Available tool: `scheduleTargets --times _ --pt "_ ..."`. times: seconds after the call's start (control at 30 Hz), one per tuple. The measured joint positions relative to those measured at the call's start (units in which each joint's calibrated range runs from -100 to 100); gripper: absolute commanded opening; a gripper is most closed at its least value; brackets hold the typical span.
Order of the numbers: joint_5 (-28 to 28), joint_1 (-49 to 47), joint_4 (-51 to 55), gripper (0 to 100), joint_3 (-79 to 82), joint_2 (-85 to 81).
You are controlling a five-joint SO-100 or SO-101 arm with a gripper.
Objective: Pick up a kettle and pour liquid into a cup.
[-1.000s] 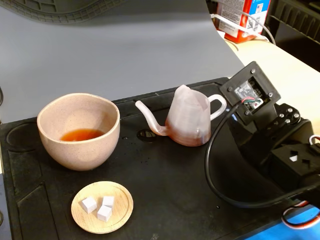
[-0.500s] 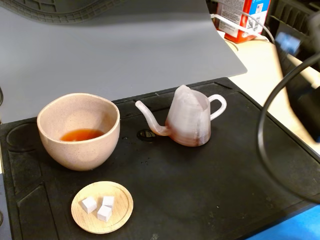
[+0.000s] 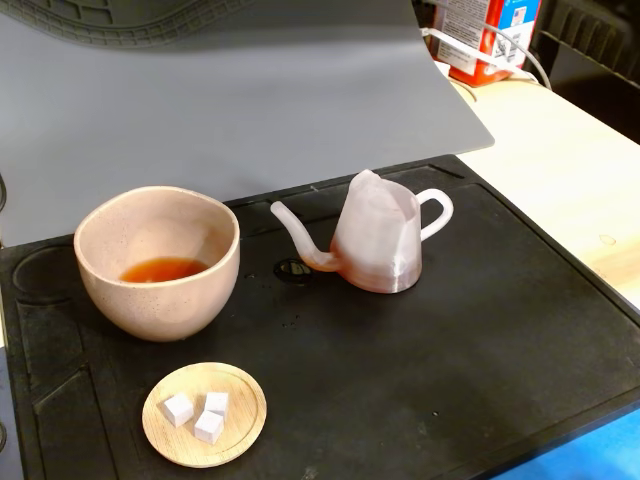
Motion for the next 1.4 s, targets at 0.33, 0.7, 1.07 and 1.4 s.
scheduleTargets --times 0.33,0.7,1.07,1.4 --pt "-11.1 -0.2 59.8 1 1.9 -29.1" --pt "-11.3 -0.5 69.3 1 12.6 -29.2" --pt "-11.3 -0.5 101.4 1 12.6 -29.3" --pt "-11.3 -0.5 101.7 1 12.6 -29.3"
